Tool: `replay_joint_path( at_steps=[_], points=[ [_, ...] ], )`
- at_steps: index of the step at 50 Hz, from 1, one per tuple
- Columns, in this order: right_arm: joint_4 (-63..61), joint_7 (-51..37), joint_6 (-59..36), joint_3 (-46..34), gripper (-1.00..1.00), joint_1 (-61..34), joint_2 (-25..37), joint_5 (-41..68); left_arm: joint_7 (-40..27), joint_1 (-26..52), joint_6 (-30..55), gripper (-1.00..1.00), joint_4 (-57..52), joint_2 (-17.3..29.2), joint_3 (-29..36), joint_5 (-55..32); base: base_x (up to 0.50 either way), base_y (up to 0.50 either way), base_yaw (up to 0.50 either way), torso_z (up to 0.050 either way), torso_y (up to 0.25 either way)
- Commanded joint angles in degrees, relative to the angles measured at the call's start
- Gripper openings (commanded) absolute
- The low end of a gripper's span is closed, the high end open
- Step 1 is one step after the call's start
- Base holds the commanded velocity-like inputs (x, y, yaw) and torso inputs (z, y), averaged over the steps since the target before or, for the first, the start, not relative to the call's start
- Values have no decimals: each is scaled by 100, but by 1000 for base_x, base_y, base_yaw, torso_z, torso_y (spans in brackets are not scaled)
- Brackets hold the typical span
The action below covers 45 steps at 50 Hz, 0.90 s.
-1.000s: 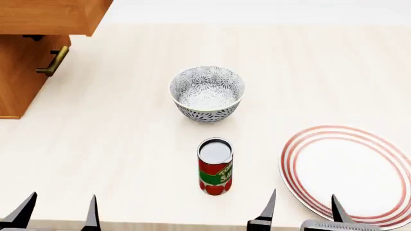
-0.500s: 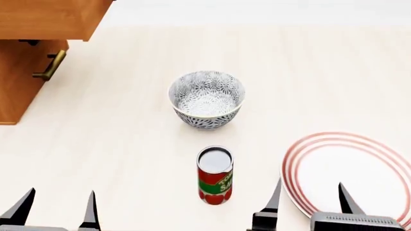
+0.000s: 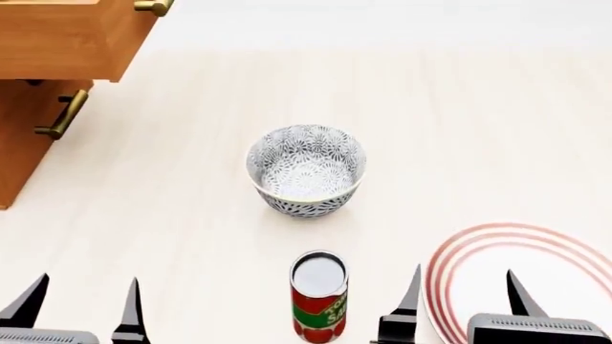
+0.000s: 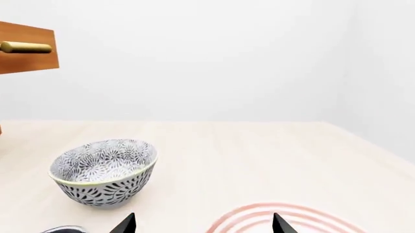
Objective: Put the bowl on the plate.
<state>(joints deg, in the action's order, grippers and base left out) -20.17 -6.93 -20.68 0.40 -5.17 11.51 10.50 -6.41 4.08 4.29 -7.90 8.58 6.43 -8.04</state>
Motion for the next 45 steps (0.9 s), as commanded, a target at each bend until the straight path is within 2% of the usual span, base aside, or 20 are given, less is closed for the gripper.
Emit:
replay_joint_path(
  at_steps=[1, 30, 45],
  points=[
    [6, -25, -8, -33, 100, 0, 58, 88, -51, -9, 60, 100, -65, 57, 30, -65, 172, 0, 0, 0, 0],
    [-174, -80, -138, -64, 100, 31, 181, 229, -173, -10, 89, 100, -130, 153, 115, -167, 173, 0, 0, 0, 0],
    [-139, -89, -135, -102, 100, 29, 198, 298, -188, -21, -155, 100, 87, 175, 161, -184, 172, 0, 0, 0, 0]
  ],
)
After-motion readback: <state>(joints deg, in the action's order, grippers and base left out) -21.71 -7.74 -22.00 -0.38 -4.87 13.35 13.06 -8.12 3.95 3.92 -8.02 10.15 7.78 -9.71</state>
